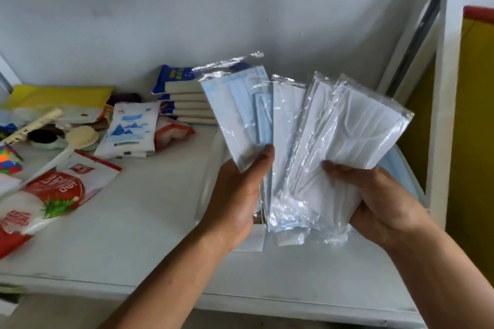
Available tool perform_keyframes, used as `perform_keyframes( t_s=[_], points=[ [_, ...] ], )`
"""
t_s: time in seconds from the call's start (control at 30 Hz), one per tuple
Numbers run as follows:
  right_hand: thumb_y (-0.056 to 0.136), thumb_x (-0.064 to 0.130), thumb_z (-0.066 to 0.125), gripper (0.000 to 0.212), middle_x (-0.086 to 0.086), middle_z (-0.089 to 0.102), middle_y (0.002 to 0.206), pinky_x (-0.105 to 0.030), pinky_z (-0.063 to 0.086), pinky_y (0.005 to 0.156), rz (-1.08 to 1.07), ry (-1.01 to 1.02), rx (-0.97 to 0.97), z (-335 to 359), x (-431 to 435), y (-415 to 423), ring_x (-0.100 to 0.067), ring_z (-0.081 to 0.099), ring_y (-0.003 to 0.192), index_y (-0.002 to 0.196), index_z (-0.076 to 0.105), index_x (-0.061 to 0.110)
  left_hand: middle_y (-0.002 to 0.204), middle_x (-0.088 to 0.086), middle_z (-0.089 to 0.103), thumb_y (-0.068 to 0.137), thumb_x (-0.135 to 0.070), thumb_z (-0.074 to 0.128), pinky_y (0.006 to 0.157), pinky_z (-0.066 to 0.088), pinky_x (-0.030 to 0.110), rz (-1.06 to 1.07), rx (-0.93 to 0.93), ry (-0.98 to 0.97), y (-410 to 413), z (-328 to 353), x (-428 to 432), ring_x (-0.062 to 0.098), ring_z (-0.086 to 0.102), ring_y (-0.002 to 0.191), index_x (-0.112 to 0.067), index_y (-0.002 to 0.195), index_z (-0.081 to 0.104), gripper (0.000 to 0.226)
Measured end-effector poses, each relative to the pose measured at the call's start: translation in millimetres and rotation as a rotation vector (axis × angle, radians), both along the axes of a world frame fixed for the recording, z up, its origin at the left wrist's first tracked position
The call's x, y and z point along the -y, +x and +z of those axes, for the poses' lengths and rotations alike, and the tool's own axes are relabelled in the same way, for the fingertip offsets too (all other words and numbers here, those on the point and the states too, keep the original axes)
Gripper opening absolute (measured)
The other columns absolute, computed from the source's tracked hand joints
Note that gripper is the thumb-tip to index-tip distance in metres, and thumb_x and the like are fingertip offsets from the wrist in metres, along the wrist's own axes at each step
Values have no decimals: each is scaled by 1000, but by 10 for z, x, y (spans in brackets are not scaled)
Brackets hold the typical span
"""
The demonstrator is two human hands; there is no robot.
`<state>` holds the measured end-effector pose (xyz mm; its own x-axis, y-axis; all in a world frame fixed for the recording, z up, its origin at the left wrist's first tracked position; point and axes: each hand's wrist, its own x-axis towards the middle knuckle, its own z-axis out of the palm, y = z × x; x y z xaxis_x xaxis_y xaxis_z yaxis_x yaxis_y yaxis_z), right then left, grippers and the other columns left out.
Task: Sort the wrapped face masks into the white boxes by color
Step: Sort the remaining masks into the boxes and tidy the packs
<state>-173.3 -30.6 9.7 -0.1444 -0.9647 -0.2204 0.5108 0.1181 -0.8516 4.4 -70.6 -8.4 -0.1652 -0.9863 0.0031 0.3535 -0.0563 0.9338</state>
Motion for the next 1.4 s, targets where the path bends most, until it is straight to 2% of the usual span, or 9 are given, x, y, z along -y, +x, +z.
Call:
perform_keyframes(
  t_s=[0.1,0.23,0.37,0.53,0.77,0.87,1.0,1.2,1.4],
  points=[
    [74,4,68,31,-12,76,98,-32,61,75,-52,-16,66,9,11,4,-21,75,88,105,70,1,110,5,76,88,-32,68,108,43,54,-153,54,59,21,-12,8,22,68,112,-11,111,74,31],
    [72,9,70,28,-5,73,84,-23,58,67,-135,-22,121,30,25,27,-12,73,75,99,69,3,94,-26,73,93,-40,63,95,42,17,-165,155,13,76,54,49,-16,63,95,-26,119,63,29],
    [84,7,66,13,0,72,75,-22,58,64,-236,-40,130,45,39,-32,-7,72,68,97,67,8,108,-2,76,101,-27,53,86,58,46,7,57,-16,315,196,229,21,72,102,-30,102,73,20],
    [87,5,65,20,-8,77,104,-35,60,83,-225,-61,83,48,32,-41,-21,75,96,107,68,7,118,4,72,94,-22,63,75,59,40,210,42,-35,628,259,430,25,69,109,-15,126,62,32],
    [84,9,71,35,-16,75,109,-50,54,95,-178,28,-70,-7,72,143,-32,73,101,117,65,-1,119,8,71,95,-19,57,68,60,36,-22,-140,123,654,199,457,26,70,101,-16,128,63,34],
    [85,7,72,23,-14,78,96,-49,58,87,-204,64,-218,4,93,205,-30,76,88,107,68,0,99,8,73,99,-22,47,79,59,40,-198,-258,306,566,142,366,25,70,89,-17,106,73,27],
    [79,8,79,32,-12,77,93,-51,60,83,-224,62,-437,37,156,287,-29,76,85,109,69,3,121,15,63,99,-32,44,107,35,63,-297,-296,437,459,34,336,35,59,111,-11,133,61,43],
    [77,16,80,24,5,67,82,-17,51,54,-32,38,-1091,263,362,557,-14,67,75,94,63,19,112,7,74,98,-35,44,105,30,68,-128,-359,388,588,28,461,30,65,110,-22,122,68,36],
    [81,17,66,25,0,42,71,-26,32,51,183,122,-1696,406,551,901,-22,46,65,77,42,13,111,5,76,99,-35,44,99,29,69,-61,-360,354,641,34,459,26,66,109,-25,114,69,31]
  ],
)
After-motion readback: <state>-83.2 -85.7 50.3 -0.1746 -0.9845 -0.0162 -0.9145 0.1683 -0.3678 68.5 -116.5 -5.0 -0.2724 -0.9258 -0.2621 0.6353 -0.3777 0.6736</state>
